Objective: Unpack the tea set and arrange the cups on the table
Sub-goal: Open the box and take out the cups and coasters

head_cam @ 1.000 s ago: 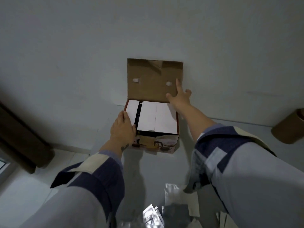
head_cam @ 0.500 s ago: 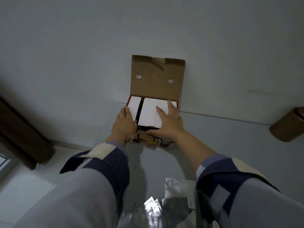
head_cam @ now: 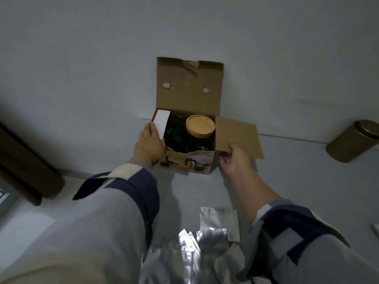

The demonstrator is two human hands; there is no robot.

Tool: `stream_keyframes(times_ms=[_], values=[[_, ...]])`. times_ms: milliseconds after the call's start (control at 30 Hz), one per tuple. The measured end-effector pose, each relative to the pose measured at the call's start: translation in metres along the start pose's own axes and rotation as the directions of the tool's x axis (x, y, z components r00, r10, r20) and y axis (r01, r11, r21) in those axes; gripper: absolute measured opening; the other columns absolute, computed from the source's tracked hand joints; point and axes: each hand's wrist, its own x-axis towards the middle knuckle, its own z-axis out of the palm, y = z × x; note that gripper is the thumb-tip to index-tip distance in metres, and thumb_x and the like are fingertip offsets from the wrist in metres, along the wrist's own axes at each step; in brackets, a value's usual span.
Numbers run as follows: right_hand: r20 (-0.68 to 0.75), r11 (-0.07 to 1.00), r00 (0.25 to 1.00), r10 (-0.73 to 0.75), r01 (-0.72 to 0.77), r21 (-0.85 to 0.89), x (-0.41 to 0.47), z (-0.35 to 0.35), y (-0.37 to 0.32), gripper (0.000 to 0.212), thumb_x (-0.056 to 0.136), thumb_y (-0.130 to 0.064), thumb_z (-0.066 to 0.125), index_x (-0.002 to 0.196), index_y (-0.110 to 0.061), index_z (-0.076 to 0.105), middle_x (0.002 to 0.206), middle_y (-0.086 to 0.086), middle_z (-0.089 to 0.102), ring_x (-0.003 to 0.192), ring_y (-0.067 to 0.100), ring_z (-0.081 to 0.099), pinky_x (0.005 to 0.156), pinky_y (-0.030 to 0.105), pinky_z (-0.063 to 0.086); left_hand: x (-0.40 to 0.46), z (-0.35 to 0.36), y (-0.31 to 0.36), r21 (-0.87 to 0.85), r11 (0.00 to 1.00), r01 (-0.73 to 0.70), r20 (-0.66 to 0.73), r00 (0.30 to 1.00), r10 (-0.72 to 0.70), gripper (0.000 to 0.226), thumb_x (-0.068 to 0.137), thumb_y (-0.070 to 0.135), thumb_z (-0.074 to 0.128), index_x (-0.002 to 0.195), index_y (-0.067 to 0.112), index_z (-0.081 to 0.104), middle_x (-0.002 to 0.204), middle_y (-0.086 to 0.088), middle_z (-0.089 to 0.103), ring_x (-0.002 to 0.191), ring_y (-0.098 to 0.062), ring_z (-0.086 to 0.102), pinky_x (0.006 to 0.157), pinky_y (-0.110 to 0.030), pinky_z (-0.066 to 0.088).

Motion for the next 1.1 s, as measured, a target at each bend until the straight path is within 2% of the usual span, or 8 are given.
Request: stream_keyframes(times_ms=[133,233,300,367,467,533,667,1100], values=[[-0.025,0.97,0.974,0.224,-0.225,-0.087,0.005,-0.008,0.018,0.026,0.084,-0.031,0.071,0.094,-0.01,0.059,0.065,0.0,0.053,0.054,0.007,0.047,0.042,0.016,0.047,-0.001,-0.001,0.001,-0.007,1.0,0.008,-0.002,1.0,-0.008,0.066,0.099,0.029,0.037,0.15,0.002,0.004,0.157,-0.014,0.008,0.141,-0.033,0.022,0.113,-0.045,0.029],[-0.07,0.889,0.969,0.236,-0.245,-0.388,0.01,-0.006,0.019,0.036,0.087,-0.039,0.066,0.067,-0.012,0.052,0.039,-0.002,0.043,0.038,0.007,0.035,0.038,0.012,0.04,-0.002,-0.001,0.001,-0.008,1.0,0.009,-0.004,1.0,-0.009,0.065,0.099,0.029,0.037,0.15,0.003,0.004,0.157,-0.014,0.008,0.141,-0.033,0.021,0.114,-0.045,0.028],[-0.081,0.786,0.991,0.105,-0.133,-0.604,0.008,-0.001,0.007,0.031,0.091,-0.026,0.063,0.067,-0.009,0.054,0.049,0.005,0.059,0.043,0.013,0.049,0.043,0.018,0.042,-0.003,-0.001,0.002,-0.008,1.0,0.008,-0.01,1.0,-0.008,0.065,0.099,0.029,0.038,0.15,0.003,0.005,0.157,-0.014,0.01,0.141,-0.033,0.022,0.113,-0.045,0.029],[-0.001,0.552,0.974,-0.226,0.127,-0.824,0.008,0.009,-0.006,0.015,0.093,-0.017,0.055,0.09,-0.005,0.064,0.092,0.007,0.066,0.078,0.021,0.061,0.058,0.023,0.043,-0.003,-0.001,0.002,-0.004,1.0,0.007,-0.011,1.0,-0.007,0.065,0.099,0.028,0.038,0.15,0.003,0.005,0.157,-0.015,0.01,0.141,-0.034,0.021,0.114,-0.045,0.028],[0.383,0.101,0.745,-0.546,0.513,-0.853,0.005,0.035,-0.023,0.018,0.091,-0.024,0.054,0.104,-0.02,0.067,0.113,0.003,0.063,0.108,0.024,0.057,0.08,0.03,0.046,-0.003,-0.001,0.001,-0.005,1.0,-0.002,-0.011,1.0,0.002,0.065,0.099,0.028,0.037,0.15,0.002,0.005,0.157,-0.015,0.009,0.142,-0.035,0.02,0.115,-0.046,0.028],[0.587,-0.135,0.658,-0.471,0.604,-0.785,0.007,0.055,-0.028,0.025,0.086,-0.037,0.06,0.109,-0.029,0.064,0.121,0.0,0.059,0.119,0.025,0.047,0.091,0.035,0.043,-0.003,-0.001,0.001,0.002,1.0,-0.004,-0.013,1.0,0.004,0.065,0.1,0.028,0.036,0.149,0.002,0.004,0.157,-0.015,0.008,0.142,-0.035,0.019,0.115,-0.045,0.028],[0.64,-0.519,0.752,-0.159,0.488,-0.702,0.017,0.079,-0.027,0.072,0.073,-0.071,0.057,0.131,-0.031,0.048,0.138,0.004,0.046,0.13,0.03,0.029,0.099,0.042,0.031,-0.002,0.0,0.001,0.009,1.0,0.002,-0.017,1.0,-0.002,0.065,0.1,0.029,0.036,0.15,0.003,0.004,0.157,-0.014,0.008,0.142,-0.034,0.02,0.114,-0.045,0.029],[0.644,-0.36,0.722,-0.252,0.547,-0.755,0.022,0.079,-0.031,0.068,0.062,-0.069,0.068,0.118,-0.037,0.049,0.125,-0.001,0.054,0.116,0.027,0.038,0.084,0.036,0.028,0.003,-0.008,0.011,0.132,0.987,0.089,0.057,0.994,-0.097,0.063,0.099,0.028,0.035,0.148,0.001,0.006,0.157,-0.017,0.01,0.143,-0.035,0.017,0.116,-0.05,0.02]])
